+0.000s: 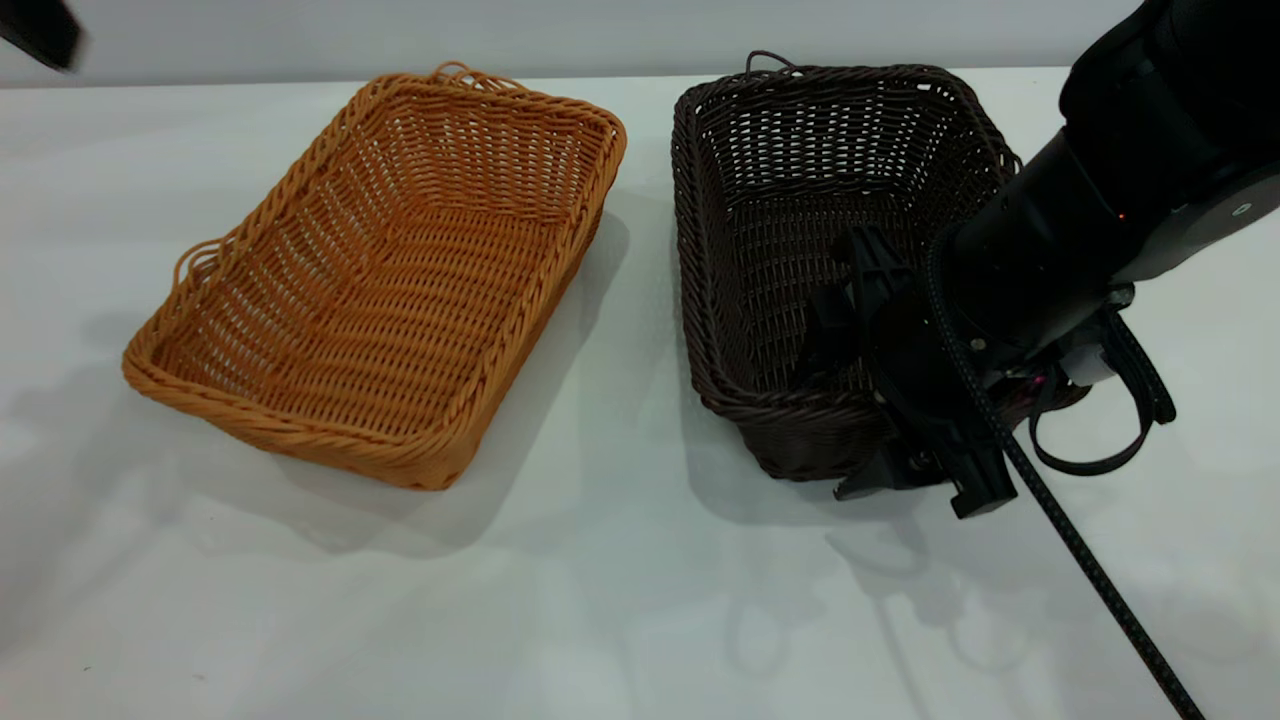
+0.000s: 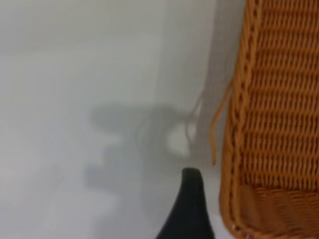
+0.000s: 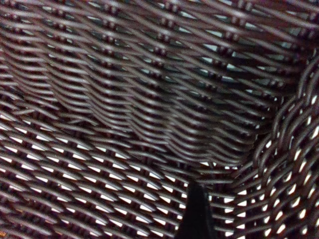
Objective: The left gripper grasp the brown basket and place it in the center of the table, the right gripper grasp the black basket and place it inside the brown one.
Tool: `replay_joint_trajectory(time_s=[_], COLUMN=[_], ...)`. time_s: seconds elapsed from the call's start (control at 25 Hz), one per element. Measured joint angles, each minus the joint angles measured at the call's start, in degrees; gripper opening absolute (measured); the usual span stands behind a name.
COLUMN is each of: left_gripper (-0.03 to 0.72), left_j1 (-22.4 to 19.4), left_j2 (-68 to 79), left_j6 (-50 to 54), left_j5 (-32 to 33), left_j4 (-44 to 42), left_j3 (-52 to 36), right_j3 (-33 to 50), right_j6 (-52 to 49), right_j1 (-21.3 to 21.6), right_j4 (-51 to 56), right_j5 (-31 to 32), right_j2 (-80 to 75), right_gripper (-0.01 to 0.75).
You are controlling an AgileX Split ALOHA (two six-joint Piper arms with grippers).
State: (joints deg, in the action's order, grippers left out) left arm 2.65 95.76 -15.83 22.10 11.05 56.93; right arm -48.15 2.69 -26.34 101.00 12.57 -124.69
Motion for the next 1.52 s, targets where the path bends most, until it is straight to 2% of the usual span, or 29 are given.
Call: replay_joint_trajectory(time_s=[0.16,0.48,0.76,0.92,1.04,1.28,1.4,1.52], left_gripper=[0.584,0.585,0.587,0.563,0.486,0.308,0.221,0.135], left_j1=[2.0,2.1,4.3,4.9,4.9,5.0,5.0,5.0], left_j2=[9.3,23.7,32.1,34.0,34.7,36.0,36.0,36.0], left_j6=[0.0,0.0,0.0,0.0,0.0,0.0,0.0,0.0], left_j5=[-0.2,-2.4,-3.7,-4.6,-5.2,-5.4,-5.4,-5.3], left_j4=[0.1,1.6,3.1,3.1,3.1,3.0,3.0,3.0], left_j3=[5.3,14.3,17.6,17.9,18.0,18.0,18.0,18.0], right_j3=[0.0,0.0,0.0,0.0,0.0,0.0,0.0,0.0], right_j6=[0.1,0.5,0.5,0.5,0.5,0.4,0.3,-0.4], right_j1=[0.0,0.0,0.0,0.0,0.0,0.0,0.1,0.1], right_j4=[0.2,0.2,0.2,0.2,0.2,0.5,0.8,1.4], right_j5=[-0.1,-0.1,-2.4,-3.3,-3.6,-3.9,-4.6,-4.6], right_j2=[-0.1,-0.1,-0.1,-0.1,-0.1,-0.2,-0.2,-0.2], right_gripper=[0.519,0.519,0.518,0.482,0.411,0.2,0.129,0.1])
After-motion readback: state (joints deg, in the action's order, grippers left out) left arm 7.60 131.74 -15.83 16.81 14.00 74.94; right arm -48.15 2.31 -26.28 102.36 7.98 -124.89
